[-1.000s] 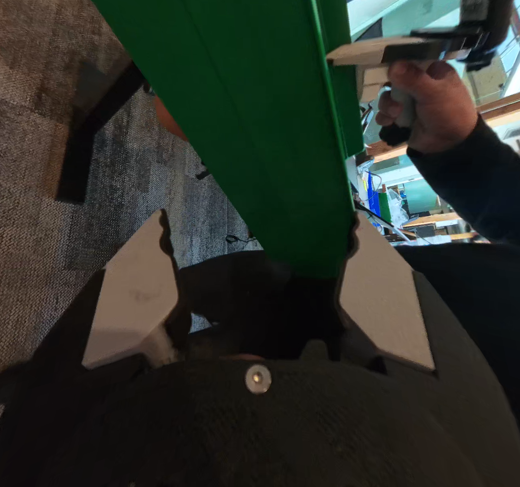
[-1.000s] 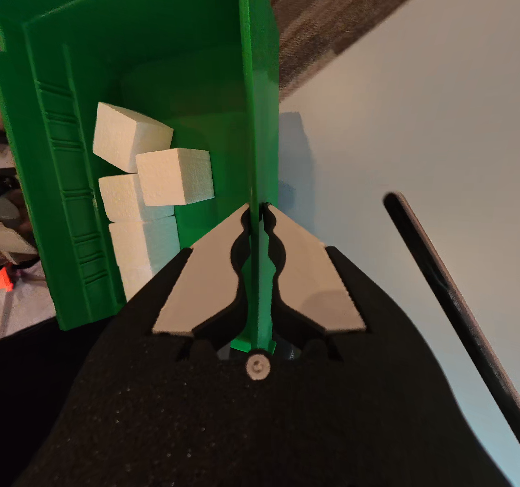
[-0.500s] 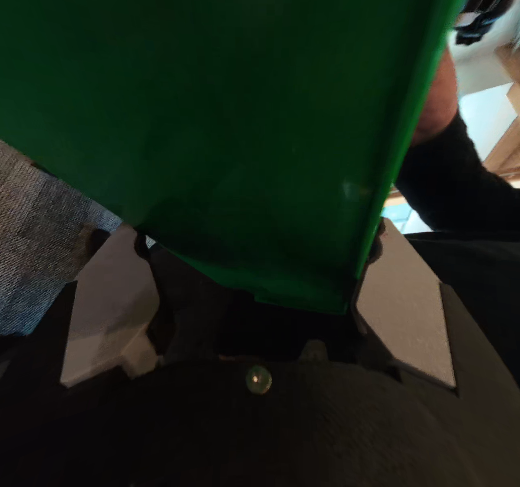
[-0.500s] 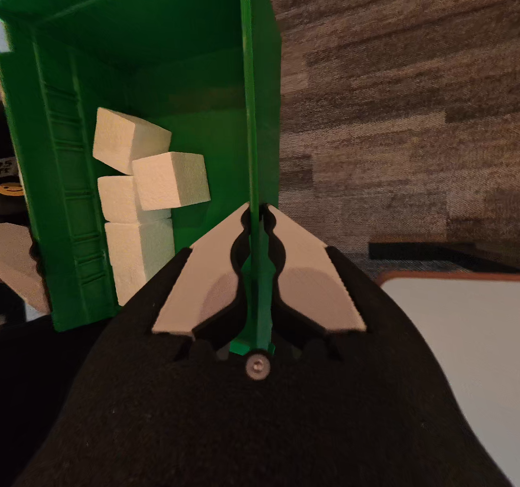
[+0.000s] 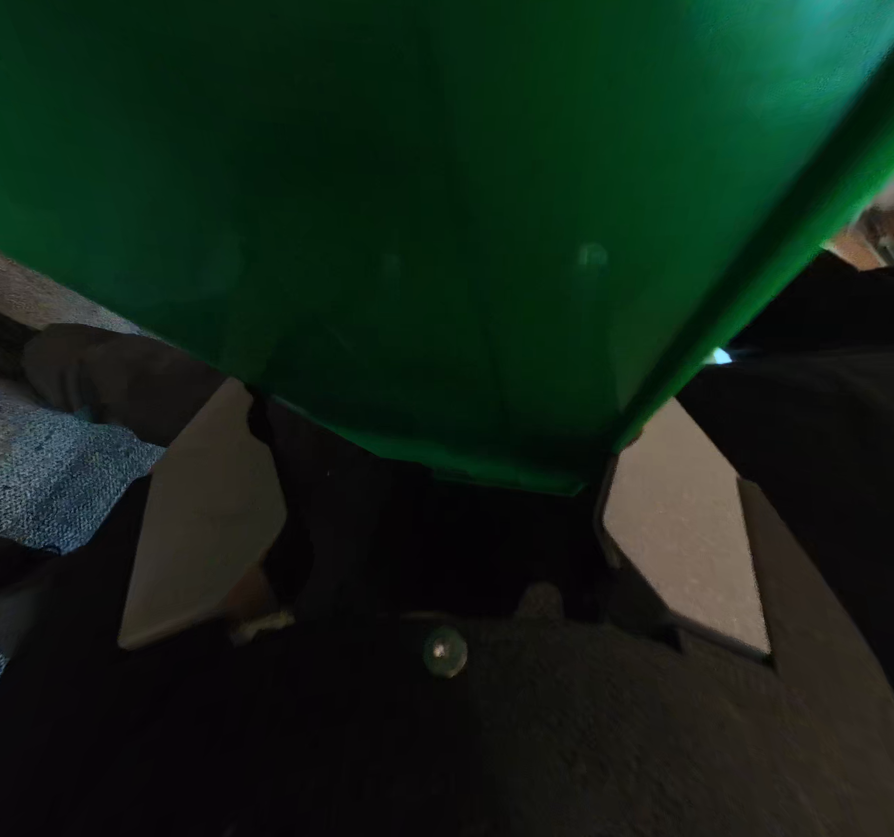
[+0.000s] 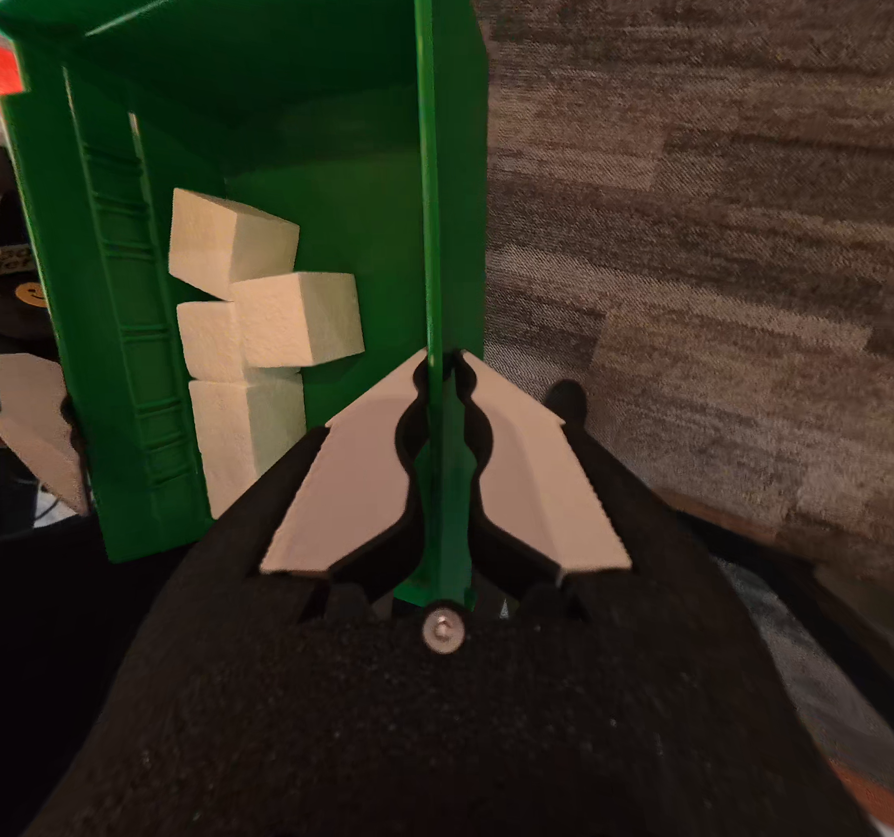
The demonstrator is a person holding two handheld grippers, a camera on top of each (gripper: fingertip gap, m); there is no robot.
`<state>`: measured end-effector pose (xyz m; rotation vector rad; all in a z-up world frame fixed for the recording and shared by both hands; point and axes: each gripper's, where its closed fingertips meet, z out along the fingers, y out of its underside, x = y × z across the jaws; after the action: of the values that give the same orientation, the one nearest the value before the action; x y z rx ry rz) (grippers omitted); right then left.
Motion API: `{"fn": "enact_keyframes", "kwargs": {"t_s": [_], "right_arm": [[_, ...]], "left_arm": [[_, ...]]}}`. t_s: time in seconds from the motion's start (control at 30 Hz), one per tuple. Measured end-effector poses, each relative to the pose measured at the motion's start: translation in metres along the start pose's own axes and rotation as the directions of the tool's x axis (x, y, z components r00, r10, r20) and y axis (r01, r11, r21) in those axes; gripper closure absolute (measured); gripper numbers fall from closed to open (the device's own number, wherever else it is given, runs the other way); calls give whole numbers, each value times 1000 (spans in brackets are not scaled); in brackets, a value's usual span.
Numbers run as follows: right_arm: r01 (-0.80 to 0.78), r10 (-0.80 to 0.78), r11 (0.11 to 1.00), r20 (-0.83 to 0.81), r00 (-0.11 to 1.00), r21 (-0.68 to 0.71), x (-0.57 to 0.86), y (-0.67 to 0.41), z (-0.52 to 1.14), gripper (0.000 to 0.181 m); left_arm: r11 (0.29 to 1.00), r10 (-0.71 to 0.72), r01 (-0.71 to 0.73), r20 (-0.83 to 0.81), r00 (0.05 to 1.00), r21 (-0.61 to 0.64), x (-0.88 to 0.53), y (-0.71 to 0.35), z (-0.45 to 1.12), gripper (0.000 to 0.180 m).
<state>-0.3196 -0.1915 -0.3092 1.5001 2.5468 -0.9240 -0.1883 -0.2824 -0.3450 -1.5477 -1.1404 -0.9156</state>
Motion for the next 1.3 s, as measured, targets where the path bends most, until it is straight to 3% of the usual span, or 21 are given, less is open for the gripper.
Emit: {"fn": "enact_keyframes", "kwargs": {"t_s": [0.23,0.43,0.57,0.63,0.7,0.77,0.87,1.03,1.3], "right_arm": [[345,-329,936,184,926,-64,-27,-68,58,175],[475,-424,878,367,828,-58,-43,-104,84,177],[506,-443,861,407,799,-56,-43,-114,93,177],[513,-443,855,416,794,-70,-39,-116,99,177],[517,-442,852,416,795,-84,-35,-116,106,177],[516,-434,852,425,794,-94,-33,-116,111,176],[531,-447,841,420,790,-104,-30,-117,116,174],[538,-450,836,425,786,-110,-21,-114,118,171],[565,-449,820,505,737,-95,-43,-82,118,160]], "left_arm": [[935,-163,120,103,981,333,-15,-43,-48,38],[861,-281,149,211,936,486,-10,-59,-58,37],[809,-402,129,380,833,574,-14,-61,-73,64],[781,-439,113,412,798,614,-7,-68,-76,86],[803,-476,131,493,728,581,-20,-65,-70,107],[810,-515,176,535,670,560,-42,-63,-64,103],[783,-583,243,540,607,572,-67,-66,-62,113],[757,-627,250,562,539,604,-88,-67,-89,156],[787,-613,270,650,450,555,-105,-47,-132,171]]}}
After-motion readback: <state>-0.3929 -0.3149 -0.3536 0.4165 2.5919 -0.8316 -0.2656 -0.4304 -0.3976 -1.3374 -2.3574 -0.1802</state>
